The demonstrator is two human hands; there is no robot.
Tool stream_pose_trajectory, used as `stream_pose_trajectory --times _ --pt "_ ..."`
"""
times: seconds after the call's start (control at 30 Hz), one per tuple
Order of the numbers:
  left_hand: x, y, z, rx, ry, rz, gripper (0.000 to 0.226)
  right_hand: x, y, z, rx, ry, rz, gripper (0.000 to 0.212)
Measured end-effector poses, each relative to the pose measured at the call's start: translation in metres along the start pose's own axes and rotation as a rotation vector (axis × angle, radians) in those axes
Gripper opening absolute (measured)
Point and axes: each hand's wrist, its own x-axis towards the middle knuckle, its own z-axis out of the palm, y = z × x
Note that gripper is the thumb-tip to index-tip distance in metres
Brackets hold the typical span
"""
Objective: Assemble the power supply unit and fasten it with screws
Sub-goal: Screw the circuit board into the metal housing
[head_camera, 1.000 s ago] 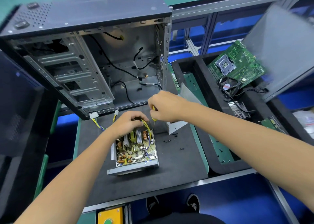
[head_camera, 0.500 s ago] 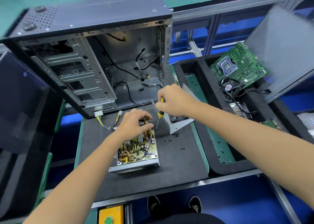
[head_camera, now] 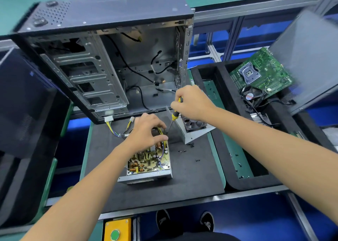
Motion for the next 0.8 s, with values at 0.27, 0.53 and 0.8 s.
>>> stream_pose_trajectory --times 0.27,0.53,0.8 --pt "0.000 -0.006 -0.002 -0.111 -0.001 -0.077 0.013 0.004 -0.012 -0.011 0.099 0.063 0.016 0.023" --pt "-0.001 -0.009 -0.002 -0.147 -0.008 -0.081 0.007 0.006 -0.016 -0.008 0.068 0.053 0.008 0.019" --pt "0.005 -0.005 0.002 -0.181 0.039 -0.072 0.009 0.005 -0.015 -0.009 0.028 0.036 -0.062 0.016"
